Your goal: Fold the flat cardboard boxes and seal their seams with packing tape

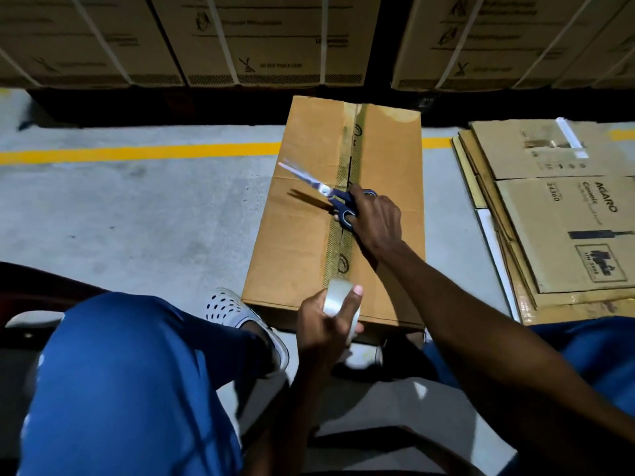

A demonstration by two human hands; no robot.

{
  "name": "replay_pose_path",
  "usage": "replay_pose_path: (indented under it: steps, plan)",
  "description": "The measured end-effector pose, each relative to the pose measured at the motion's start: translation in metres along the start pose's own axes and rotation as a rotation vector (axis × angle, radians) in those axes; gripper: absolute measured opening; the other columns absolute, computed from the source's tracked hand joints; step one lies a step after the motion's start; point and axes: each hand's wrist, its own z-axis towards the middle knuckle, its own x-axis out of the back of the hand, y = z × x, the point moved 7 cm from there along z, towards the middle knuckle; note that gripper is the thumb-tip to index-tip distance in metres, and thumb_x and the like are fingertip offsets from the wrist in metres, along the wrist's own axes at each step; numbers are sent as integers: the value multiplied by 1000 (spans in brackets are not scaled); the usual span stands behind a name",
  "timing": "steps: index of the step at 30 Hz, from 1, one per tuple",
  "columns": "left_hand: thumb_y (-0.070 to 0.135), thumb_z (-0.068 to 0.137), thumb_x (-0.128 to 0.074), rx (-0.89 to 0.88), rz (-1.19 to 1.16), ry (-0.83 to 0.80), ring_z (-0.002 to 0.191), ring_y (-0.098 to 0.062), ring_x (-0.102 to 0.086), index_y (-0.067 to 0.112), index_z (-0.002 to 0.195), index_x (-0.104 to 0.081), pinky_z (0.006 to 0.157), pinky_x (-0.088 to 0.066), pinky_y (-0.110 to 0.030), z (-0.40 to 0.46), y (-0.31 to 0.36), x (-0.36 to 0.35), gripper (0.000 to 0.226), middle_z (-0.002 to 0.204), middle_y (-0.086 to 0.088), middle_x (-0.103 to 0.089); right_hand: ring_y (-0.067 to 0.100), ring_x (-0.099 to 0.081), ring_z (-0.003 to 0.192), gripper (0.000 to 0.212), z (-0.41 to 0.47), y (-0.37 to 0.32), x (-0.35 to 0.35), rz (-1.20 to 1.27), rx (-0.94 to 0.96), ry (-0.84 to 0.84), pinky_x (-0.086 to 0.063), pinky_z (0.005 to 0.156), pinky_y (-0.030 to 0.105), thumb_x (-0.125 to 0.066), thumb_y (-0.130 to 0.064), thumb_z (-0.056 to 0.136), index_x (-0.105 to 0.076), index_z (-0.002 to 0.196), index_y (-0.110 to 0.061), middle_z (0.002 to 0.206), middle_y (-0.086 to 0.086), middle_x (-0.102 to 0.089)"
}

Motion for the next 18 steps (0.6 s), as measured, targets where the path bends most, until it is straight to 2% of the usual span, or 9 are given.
replay_pose_path:
  steps: [2, 3, 6, 10, 13, 15, 18]
  plan:
    - [49, 77, -73, -8, 23, -19, 49, -23, -67, 3, 76, -64, 54, -51, -37, 0, 0, 1, 47, 53, -2, -61, 36, -65, 59, 40, -14, -10, -2, -27, 43, 14, -35, 51, 31, -80, -15, 78, -57, 112, -12, 75, 16, -68]
    - [50, 77, -73, -9, 27, -24, 49, -23, -67, 4, 77, -64, 56, -51, -37, -2, -1, 2, 47, 53, -2, -62, 37, -65, 60, 40, -22, -12, -3, 6, 17, -7, -36, 51, 31, -77, -15, 80, -55, 113, -14, 77, 16, -69]
    - [51, 78, -73, -16, 46, -16, 51, -23, -68, 7, 77, -66, 57, -53, -39, -7, -3, 5, 44, 54, -2, -64, 39, -65, 82, 34, -40, 1, -3, 227, -147, -90, -37, 60, 34, -68, -26, 89, -56, 119, -15, 96, 13, -72]
    - [57, 76, -76, 0, 90, -15, 53, -21, -70, 10, 80, -69, 65, -59, -51, -2, -2, 8, 48, 59, 0, -68, 34, -66, 91, 38, -52, 24, 1, 437, -210, -220, -53, 73, 40, -69, -40, 90, -53, 120, -22, 105, 8, -71]
    - [61, 76, -75, -9, 121, -17, 56, -17, -71, 16, 82, -71, 70, -60, -56, -1, -1, 7, 45, 65, 3, -71, 31, -67, 92, 42, -55, 29, -1, 451, -190, -317, -56, 79, 46, -69, -49, 88, -48, 118, -29, 105, 2, -70]
    - [66, 73, -73, -23, 140, -17, 58, -16, -72, 17, 83, -71, 71, -60, -55, -1, 2, 4, 50, 68, 1, -73, 30, -67, 92, 42, -55, 29, 0, 429, -173, -316, -55, 78, 43, -68, -52, 89, -46, 116, -28, 104, 1, -69]
    - [68, 72, -70, -11, 164, 1, 57, -15, -72, 18, 81, -71, 70, -61, -54, 2, 4, 4, 51, 66, 1, -72, 27, -64, 99, 45, -60, 28, 0, 397, -149, -256, -48, 76, 37, -65, -50, 91, -46, 122, -22, 114, 4, -67]
